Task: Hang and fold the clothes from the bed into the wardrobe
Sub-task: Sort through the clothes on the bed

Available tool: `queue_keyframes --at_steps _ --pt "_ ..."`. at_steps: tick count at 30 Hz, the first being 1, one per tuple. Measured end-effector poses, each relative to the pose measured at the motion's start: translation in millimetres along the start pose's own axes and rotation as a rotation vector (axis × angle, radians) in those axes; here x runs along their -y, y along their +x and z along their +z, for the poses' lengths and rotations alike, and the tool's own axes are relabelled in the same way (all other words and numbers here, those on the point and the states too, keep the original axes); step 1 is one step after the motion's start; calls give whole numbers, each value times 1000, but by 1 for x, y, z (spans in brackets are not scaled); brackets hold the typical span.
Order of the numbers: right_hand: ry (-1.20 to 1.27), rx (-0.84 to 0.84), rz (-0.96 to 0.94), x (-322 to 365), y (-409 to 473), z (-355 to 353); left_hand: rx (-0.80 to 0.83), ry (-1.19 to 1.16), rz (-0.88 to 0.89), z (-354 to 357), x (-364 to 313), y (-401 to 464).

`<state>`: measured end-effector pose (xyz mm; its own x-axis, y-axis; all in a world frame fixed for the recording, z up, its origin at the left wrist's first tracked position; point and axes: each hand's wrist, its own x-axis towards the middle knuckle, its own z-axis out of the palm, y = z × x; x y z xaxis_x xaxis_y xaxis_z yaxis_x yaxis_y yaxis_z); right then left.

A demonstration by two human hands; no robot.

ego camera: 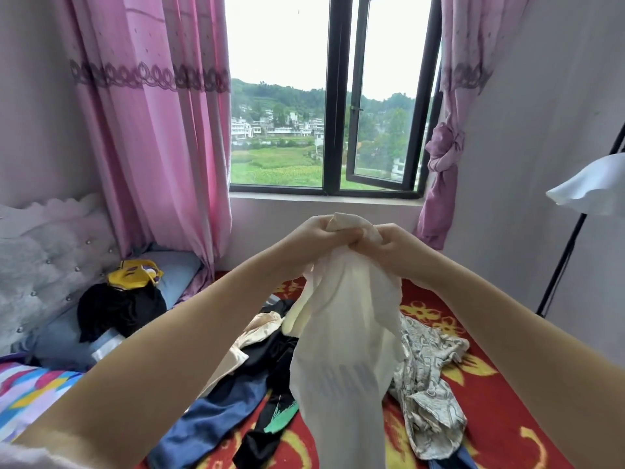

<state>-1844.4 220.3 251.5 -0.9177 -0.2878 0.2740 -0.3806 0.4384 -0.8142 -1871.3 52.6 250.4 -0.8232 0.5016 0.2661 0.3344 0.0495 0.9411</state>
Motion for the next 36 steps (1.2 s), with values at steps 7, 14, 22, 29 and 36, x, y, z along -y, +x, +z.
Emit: queue_keyframes --at_steps 7,14,22,29,36 --pt "46 -233 22 -6 11 -31 -73 437 -227 -33 51 -21" --pt "-126 -302 87 -46 8 -73 -275 439 -328 -92 70 -46" --pt "-148 -191 156 -67 -4 -78 -271 466 10 -97 44 -45" --pt "-187 -144 100 -69 -13 -95 23 496 -189 -96 27 -54" --pt "-112 -215 113 -78 -7 -101 183 30 -298 -96 29 -59"
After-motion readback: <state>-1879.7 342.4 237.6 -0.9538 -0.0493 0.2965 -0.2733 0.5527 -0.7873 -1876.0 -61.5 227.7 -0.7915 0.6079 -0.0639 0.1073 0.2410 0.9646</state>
